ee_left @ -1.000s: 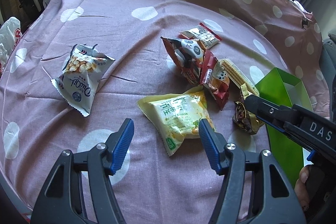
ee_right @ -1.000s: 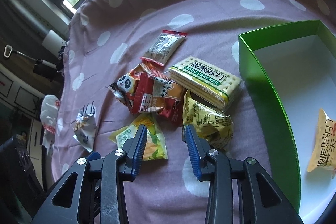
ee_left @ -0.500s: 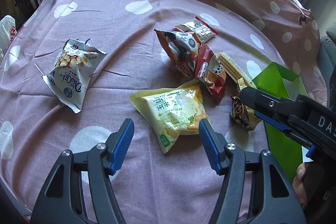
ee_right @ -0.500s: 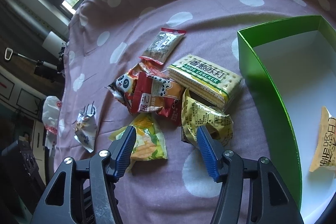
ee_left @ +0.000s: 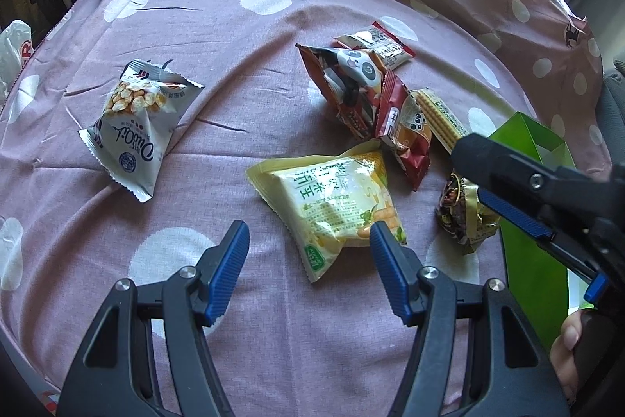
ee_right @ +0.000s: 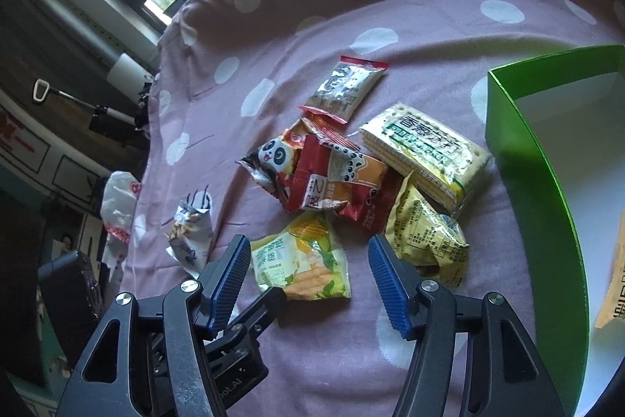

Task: Organize snacks
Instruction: 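Lower the right gripper onto the yellow-green corn snack bag and close, then carry the corn snack bag into the green box and open the right gripper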

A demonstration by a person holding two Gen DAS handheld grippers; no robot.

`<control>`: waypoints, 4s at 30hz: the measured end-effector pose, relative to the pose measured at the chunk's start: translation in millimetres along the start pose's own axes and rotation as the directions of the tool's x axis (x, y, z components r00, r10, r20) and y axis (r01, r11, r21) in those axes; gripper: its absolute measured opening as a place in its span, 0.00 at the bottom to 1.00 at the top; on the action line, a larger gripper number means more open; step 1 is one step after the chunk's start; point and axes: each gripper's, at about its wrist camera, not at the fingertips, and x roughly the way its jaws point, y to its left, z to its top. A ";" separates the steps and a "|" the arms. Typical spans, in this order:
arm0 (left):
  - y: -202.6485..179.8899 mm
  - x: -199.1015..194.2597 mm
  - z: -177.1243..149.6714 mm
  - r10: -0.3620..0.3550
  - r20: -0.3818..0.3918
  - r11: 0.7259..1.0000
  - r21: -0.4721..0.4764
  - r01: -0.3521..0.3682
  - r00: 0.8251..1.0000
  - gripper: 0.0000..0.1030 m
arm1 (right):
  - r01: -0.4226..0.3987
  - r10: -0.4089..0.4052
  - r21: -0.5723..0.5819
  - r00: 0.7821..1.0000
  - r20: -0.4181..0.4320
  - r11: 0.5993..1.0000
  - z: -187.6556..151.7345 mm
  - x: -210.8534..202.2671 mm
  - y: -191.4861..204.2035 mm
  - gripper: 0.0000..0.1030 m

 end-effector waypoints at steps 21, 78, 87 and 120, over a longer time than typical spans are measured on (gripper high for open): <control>15.3 16.6 7.9 -0.054 -0.074 0.996 -0.072 0.049 0.996 0.63 | 0.083 -0.102 -0.102 0.974 -0.203 0.991 3.9 74.8 20.7 0.62; -231.9 -41.7 -11.6 -0.461 0.112 0.762 0.559 0.328 0.880 0.44 | 0.026 -0.129 0.289 0.930 0.344 0.957 -1.9 -152.2 -122.1 0.50; -247.5 -24.8 -14.2 -0.465 0.050 0.740 0.570 0.357 0.884 0.44 | 0.044 -0.166 0.355 0.933 0.320 0.934 -6.3 -151.9 -146.0 0.49; -258.6 6.7 -21.2 -0.404 -0.048 0.754 0.548 0.362 0.914 0.45 | 0.186 -0.303 0.435 0.929 0.215 0.881 -6.8 -138.7 -171.3 0.28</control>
